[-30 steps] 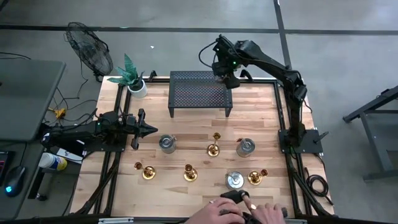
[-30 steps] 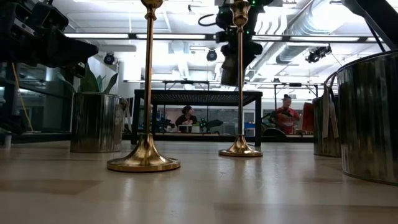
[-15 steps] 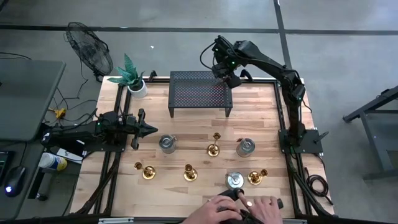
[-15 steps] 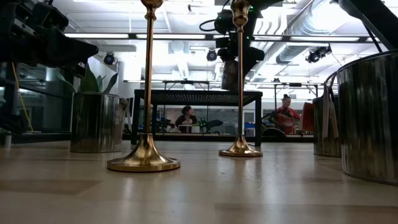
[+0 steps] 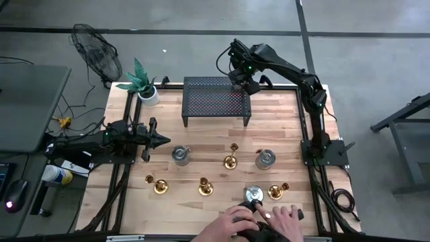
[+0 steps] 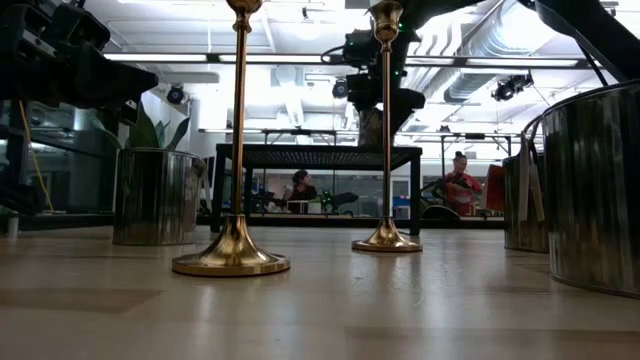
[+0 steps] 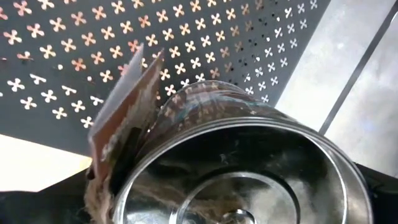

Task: Pick & Place candle stick holders
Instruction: Put the brown scented candle on the shelf

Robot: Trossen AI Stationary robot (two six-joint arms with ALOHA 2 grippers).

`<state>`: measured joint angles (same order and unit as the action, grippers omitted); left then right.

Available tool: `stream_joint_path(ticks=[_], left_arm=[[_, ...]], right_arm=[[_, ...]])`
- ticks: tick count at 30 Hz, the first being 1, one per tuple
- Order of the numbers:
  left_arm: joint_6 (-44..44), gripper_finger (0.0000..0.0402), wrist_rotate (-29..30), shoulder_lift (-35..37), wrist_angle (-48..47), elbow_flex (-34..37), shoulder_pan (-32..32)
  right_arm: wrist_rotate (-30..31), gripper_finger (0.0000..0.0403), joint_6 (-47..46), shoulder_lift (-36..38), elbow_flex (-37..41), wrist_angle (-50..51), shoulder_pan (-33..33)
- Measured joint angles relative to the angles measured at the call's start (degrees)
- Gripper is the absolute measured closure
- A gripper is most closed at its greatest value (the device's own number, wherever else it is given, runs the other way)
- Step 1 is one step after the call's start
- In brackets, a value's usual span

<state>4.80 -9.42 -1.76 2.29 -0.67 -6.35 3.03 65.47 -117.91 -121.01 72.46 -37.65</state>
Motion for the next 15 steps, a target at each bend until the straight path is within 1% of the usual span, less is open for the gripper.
stream_joint_path(ticks=[3, 6, 10, 15], left_arm=[[0.0, 0.0401, 0.0, 0.0, 0.0, 0.0, 0.0], [0.0, 0.0401, 0.0, 0.0, 0.0, 0.0, 0.0], [0.0, 0.0401, 0.0, 0.0, 0.0, 0.0, 0.0], [0.0, 0.0401, 0.0, 0.0, 0.0, 0.0, 0.0]], right_arm=[[-0.4, 0.0052, -0.1, 0.0, 0.0, -0.3, 0.0], [-0.5, 0.0050, -2.7, 0.0, 0.0, -0.7, -0.1], [0.5, 0.0038, -6.8, 0.0, 0.0, -1.2, -0.2], [0.9, 0.0030, -9.6, 0.0, 0.0, -1.1, -0.2]])
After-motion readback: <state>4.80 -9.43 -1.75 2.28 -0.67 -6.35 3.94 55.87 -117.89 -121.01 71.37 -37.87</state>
